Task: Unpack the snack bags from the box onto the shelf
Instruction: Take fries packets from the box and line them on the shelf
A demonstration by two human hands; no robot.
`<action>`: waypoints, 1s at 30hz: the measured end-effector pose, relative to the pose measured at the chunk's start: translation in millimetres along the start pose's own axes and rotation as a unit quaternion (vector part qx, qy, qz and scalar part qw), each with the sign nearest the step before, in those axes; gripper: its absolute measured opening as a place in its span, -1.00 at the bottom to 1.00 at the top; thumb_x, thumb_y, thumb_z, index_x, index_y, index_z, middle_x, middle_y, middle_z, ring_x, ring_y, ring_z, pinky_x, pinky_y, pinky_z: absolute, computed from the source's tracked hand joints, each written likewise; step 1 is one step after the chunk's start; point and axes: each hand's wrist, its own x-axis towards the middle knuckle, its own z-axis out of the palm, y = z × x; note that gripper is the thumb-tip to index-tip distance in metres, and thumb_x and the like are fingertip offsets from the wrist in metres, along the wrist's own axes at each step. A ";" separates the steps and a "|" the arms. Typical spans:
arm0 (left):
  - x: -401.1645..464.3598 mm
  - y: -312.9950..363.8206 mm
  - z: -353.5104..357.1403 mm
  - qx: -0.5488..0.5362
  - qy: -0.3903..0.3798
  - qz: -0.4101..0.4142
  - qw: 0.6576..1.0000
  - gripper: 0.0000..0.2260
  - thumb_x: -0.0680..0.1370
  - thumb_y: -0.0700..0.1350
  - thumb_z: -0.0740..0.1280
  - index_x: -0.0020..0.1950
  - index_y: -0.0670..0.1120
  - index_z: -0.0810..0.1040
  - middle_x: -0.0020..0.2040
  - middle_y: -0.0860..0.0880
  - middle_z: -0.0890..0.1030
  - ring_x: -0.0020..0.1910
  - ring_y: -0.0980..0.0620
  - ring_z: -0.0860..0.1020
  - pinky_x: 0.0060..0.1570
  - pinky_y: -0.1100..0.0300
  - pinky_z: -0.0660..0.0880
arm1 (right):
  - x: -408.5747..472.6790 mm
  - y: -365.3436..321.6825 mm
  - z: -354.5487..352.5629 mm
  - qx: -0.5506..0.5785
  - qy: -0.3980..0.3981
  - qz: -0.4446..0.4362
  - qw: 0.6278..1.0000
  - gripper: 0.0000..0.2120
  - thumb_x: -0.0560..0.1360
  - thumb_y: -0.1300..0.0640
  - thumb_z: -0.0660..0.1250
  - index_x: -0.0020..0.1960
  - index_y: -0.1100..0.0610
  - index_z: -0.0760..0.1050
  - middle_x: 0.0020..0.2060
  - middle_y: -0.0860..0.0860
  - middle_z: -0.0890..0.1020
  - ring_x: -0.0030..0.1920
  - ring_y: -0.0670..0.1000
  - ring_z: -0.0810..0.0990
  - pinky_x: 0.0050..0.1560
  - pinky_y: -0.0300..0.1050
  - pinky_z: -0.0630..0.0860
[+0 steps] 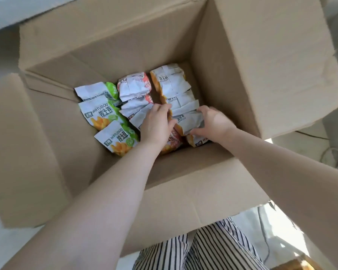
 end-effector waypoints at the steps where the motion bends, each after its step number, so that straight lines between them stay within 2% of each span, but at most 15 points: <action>1: 7.8 -1.8 5.6 -0.005 0.004 0.004 1.000 -0.60 0.55 -0.04 0.36 0.38 -0.04 0.45 0.24 -0.08 0.48 0.23 -0.12 0.45 0.16 -0.03 0.45 | 5.9 -0.2 4.8 -0.007 -0.006 0.009 1.000 -0.21 0.35 -0.08 0.55 0.41 0.16 0.27 0.27 0.16 0.44 0.30 0.16 0.42 0.23 0.01 0.40; 7: 40.1 -7.6 32.2 -0.049 0.016 -0.006 0.999 -0.86 0.47 -0.11 0.45 0.01 -0.03 0.60 -0.05 -0.01 0.51 -0.09 -0.06 0.54 -0.09 -0.05 0.53 | 28.0 -8.0 24.2 -0.096 0.007 0.008 0.995 -0.08 0.29 -0.12 0.58 0.42 0.17 0.15 0.26 0.15 0.40 0.27 0.17 0.43 0.07 0.02 0.41; 10: 48.2 -11.9 36.6 -0.066 0.028 -0.030 0.997 -0.94 0.47 -0.12 0.46 -0.15 -0.05 0.59 -0.15 0.01 0.49 -0.16 -0.05 0.53 -0.15 -0.02 0.51 | 35.6 -6.8 26.2 -0.067 0.015 0.003 0.998 -0.18 0.28 -0.10 0.59 0.33 0.16 0.22 0.22 0.14 0.41 0.22 0.18 0.45 -0.03 0.00 0.40; 13: 54.1 -17.7 33.5 -0.081 0.024 -0.054 0.995 -0.87 0.47 -0.11 0.45 -0.23 0.02 0.53 -0.17 -0.01 0.53 -0.19 -0.08 0.56 -0.17 -0.01 0.52 | 35.7 -7.4 25.2 -0.066 0.034 -0.015 0.997 -0.32 0.30 -0.12 0.57 0.24 0.13 0.32 0.21 0.12 0.40 0.20 0.17 0.44 -0.04 -0.01 0.41; 16: 56.2 -20.2 28.9 -0.105 0.025 -0.059 0.992 -0.84 0.47 -0.13 0.45 -0.24 0.04 0.51 -0.19 -0.03 0.56 -0.23 -0.10 0.58 -0.20 -0.05 0.56 | 34.4 -9.3 22.7 -0.069 0.069 -0.053 0.994 -0.50 0.34 -0.10 0.54 0.10 0.11 0.43 0.31 0.10 0.33 0.24 0.13 0.39 -0.01 -0.02 0.43; 21: 57.2 -22.4 20.7 -0.114 0.045 -0.072 0.990 -0.89 0.49 -0.10 0.43 -0.20 0.01 0.55 -0.15 -0.05 0.59 -0.16 -0.07 0.57 -0.16 -0.01 0.55 | 36.5 -9.8 23.2 0.010 0.091 -0.070 0.993 -0.76 0.34 0.02 0.56 -0.12 0.11 0.59 0.44 0.01 0.27 0.37 0.08 0.30 0.25 -0.01 0.39; 24: 55.4 -23.4 14.6 -0.118 0.062 -0.070 0.989 -0.89 0.51 -0.10 0.42 -0.19 0.01 0.53 -0.11 -0.05 0.57 -0.15 -0.05 0.55 -0.15 -0.01 0.55 | 37.4 -7.6 19.6 0.077 0.102 -0.062 0.990 -0.84 0.35 0.09 0.56 -0.21 0.08 0.58 0.46 -0.02 0.28 0.42 0.11 0.26 0.34 -0.01 0.30; 27: 46.4 -20.1 3.6 -0.125 0.082 -0.066 0.987 -0.93 0.53 -0.12 0.39 -0.13 -0.08 0.54 -0.05 -0.02 0.51 -0.12 -0.03 0.52 -0.13 0.06 0.48 | 29.4 -8.7 10.9 0.122 0.129 -0.052 0.983 -0.85 0.39 0.14 0.53 -0.24 0.05 0.56 0.50 -0.04 0.26 0.45 0.14 0.23 0.38 -0.03 0.25; 30: 29.2 -12.3 -17.9 -0.173 0.078 -0.041 0.981 -0.92 0.55 -0.17 0.34 -0.10 -0.17 0.50 0.11 -0.02 0.60 0.06 -0.01 0.54 0.03 0.12 0.46 | 9.0 -13.6 -6.2 0.175 0.126 -0.057 0.975 -0.87 0.42 0.16 0.50 -0.20 0.10 0.55 0.41 0.00 0.41 0.38 0.09 0.39 0.32 -0.05 0.34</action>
